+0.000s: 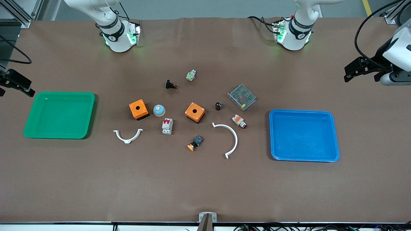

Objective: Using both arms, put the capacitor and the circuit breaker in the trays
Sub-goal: 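Reach the left gripper toward the black capacitor beside the power supply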

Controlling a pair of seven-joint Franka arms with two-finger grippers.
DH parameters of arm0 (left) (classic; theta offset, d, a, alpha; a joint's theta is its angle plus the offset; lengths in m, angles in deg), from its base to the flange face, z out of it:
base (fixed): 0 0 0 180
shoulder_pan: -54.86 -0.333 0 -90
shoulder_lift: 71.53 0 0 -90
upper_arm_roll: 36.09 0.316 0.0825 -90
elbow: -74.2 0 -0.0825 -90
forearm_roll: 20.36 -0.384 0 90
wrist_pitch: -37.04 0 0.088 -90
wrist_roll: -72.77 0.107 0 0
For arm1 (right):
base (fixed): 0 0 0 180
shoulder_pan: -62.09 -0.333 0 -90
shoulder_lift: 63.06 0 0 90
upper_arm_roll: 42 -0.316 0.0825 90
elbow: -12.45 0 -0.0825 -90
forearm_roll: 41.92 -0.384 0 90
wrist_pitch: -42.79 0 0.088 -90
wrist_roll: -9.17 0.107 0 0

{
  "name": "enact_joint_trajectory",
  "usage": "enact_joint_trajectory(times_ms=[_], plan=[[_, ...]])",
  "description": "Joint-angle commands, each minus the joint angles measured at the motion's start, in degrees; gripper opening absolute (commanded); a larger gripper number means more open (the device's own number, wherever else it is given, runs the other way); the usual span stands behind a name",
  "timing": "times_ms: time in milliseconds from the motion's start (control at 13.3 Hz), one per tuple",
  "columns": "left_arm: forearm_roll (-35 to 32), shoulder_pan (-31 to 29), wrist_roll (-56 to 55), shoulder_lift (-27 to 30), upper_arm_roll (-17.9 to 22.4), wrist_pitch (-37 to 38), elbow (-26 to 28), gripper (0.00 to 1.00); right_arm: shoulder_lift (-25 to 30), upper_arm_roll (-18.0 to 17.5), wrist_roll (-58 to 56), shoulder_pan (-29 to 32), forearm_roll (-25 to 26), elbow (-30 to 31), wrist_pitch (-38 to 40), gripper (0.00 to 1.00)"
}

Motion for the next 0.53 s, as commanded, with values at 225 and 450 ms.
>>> enact_joint_trajectory(times_ms=[225, 450], plan=[[-0.6, 0.3, 1.2, -0.9, -0.1, 1.0, -1.1, 1.00, -0.8, -0.2, -0.4, -0.1, 1.3, -1.6, 1.0, 1.00], [-1.1, 1.8, 0.5, -6.5, -1.7, 0.4, -3.1, 1.00, -0.8, -0.2, -0.4, -0.1, 1.3, -1.6, 1.0, 1.00]])
